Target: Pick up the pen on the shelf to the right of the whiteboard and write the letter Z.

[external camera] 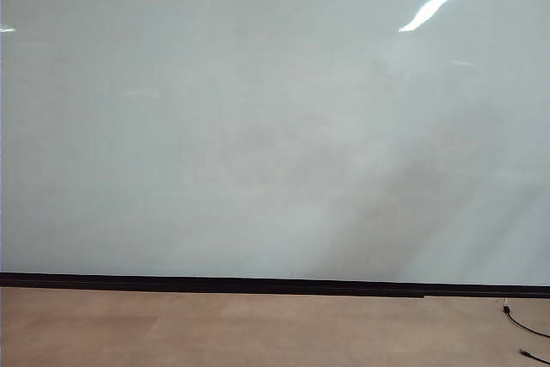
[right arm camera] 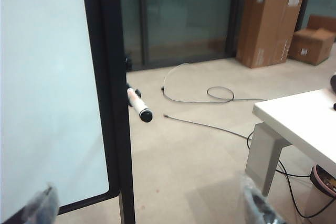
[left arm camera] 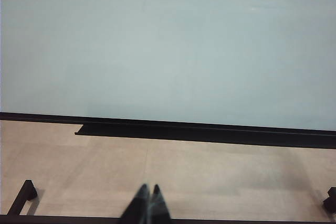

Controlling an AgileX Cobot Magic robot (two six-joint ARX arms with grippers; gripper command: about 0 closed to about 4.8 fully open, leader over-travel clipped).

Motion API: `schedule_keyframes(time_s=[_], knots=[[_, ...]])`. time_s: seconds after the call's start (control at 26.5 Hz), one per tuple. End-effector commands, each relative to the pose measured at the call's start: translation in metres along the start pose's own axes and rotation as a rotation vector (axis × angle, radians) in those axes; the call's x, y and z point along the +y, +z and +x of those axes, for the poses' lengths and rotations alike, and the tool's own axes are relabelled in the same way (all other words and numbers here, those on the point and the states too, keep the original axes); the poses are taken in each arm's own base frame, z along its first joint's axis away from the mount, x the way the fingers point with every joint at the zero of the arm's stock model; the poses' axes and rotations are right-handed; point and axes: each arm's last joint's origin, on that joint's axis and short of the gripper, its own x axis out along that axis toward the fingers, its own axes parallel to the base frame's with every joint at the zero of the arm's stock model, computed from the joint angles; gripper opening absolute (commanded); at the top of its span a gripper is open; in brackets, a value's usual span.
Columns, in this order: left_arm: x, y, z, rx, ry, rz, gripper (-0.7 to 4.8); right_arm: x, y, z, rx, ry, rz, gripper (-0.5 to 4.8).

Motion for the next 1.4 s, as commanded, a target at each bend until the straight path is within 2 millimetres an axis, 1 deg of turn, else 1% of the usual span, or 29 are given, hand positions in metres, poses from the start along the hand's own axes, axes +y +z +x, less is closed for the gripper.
schedule_keyframes(time_s=[0.04,0.19,0.26,0.41,0.79,1.17,1.24,1.4], knots=[[0.000,0.001,0.000,-0.007,0.000,0.004,-0.04,0.002,0.010,0.008,-0.043,0.016,0.013,4.79],[0.000,0.001,0.000,-0.007,0.000,0.004,-0.04,0.003,0.015,0.018,-0.056,0.034,0.016,4.79],[0.000,0.001,0.000,-0.007,0.000,0.004,-0.05,0.005,0.020,0.029,-0.036,0.051,0.007,4.79],[0.000,0.001,0.000,-0.007,0.000,0.004,-0.04,0.006,0.020,0.041,-0.055,0.061,0.011,4.79],[0.000,0.001,0.000,-0.007,0.000,0.004,-0.05,0.006,0.009,0.063,-0.032,0.062,0.004,4.79],[0.000,0.001,0.000,-0.007,0.000,0.004,-0.05,-0.001,-0.004,0.088,-0.012,0.113,0.002,4.70],[0.000,0.001,0.000,-0.007,0.000,0.004,-0.04,-0.004,-0.006,0.097,-0.006,0.139,-0.013,4.69],[0.000,0.001,0.000,-0.006,0.000,0.004,-0.04,-0.011,-0.009,0.109,-0.008,0.173,-0.019,4.67]])
